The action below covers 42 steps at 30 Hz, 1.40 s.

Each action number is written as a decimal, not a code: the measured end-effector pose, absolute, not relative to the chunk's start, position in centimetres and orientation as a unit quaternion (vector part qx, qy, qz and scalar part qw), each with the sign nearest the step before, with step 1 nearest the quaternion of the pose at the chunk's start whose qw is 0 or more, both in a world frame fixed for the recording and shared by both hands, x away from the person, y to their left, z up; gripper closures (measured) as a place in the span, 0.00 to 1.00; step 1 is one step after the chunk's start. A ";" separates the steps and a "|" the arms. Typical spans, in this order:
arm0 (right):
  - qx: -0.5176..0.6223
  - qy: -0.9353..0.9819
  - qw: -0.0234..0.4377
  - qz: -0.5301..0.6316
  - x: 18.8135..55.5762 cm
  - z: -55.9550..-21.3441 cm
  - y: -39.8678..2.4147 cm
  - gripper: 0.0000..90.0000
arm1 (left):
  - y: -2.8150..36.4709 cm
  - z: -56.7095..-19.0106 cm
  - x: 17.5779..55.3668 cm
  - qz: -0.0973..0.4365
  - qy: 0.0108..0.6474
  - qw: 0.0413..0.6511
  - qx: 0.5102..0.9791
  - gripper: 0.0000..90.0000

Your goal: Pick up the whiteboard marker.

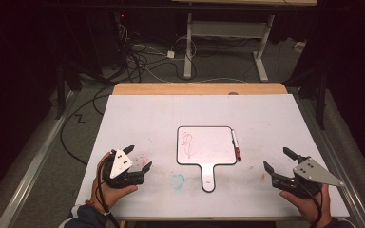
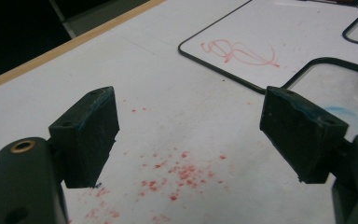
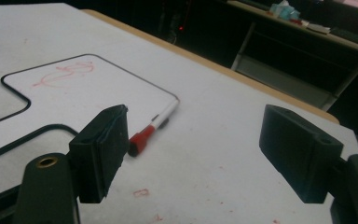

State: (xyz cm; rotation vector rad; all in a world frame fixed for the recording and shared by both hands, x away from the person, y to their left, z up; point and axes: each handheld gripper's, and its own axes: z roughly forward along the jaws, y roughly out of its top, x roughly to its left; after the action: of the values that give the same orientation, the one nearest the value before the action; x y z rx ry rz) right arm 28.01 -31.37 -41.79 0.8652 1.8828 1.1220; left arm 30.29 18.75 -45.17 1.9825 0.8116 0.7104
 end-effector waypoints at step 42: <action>0.445 0.830 0.110 0.319 43.3 -43.4 -27.2 0.47 | 16.9 -46.6 30.3 0.265 0.290 0.385 0.835 0.21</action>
State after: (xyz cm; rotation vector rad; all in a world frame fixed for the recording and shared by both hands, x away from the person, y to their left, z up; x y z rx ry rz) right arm 43.27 -27.16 -43.37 1.3078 2.4375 0.9359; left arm 30.30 16.86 -46.56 2.1266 0.7399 0.6757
